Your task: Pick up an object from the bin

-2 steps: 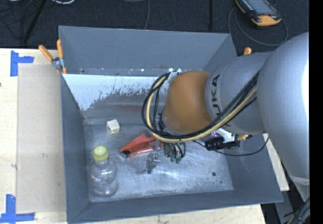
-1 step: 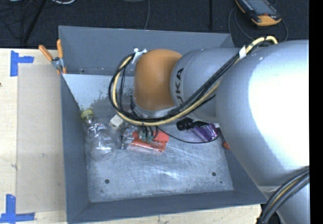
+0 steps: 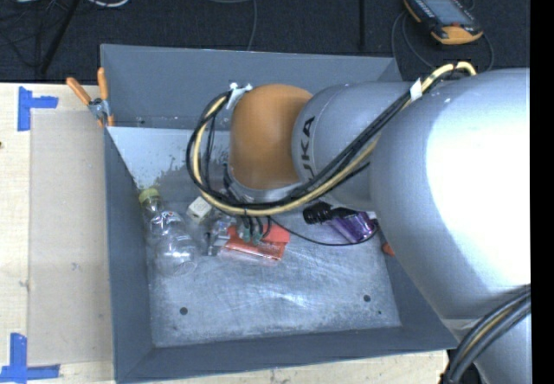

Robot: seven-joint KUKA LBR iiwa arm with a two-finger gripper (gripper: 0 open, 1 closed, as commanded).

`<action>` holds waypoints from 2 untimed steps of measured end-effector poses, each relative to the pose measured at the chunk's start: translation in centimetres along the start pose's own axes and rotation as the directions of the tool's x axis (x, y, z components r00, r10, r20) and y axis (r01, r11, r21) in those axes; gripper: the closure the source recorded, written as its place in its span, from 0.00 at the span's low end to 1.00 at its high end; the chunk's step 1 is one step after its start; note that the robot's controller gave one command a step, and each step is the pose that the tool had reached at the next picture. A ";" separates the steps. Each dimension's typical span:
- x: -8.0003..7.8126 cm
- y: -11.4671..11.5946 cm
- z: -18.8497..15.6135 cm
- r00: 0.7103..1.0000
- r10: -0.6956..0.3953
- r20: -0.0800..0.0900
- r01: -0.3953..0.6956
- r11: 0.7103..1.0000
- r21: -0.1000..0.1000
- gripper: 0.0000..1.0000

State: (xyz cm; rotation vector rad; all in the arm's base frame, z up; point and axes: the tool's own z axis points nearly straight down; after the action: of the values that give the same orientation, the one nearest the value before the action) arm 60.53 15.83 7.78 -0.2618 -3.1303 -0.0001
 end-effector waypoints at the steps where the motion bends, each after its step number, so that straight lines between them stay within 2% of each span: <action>1: -0.5 -0.4 -0.1 1.000 0.011 0.000 -0.011 1.000 0.000 1.00; 2: -1.9 -3.1 0.0 0.999 0.049 0.001 -0.049 0.999 0.000 0.00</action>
Offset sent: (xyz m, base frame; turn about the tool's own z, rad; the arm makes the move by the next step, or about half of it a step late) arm 0.0138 -0.0341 0.0002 0.0475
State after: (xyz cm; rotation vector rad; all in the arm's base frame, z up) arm 61.92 12.41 7.77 -0.3385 -3.1240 -0.0005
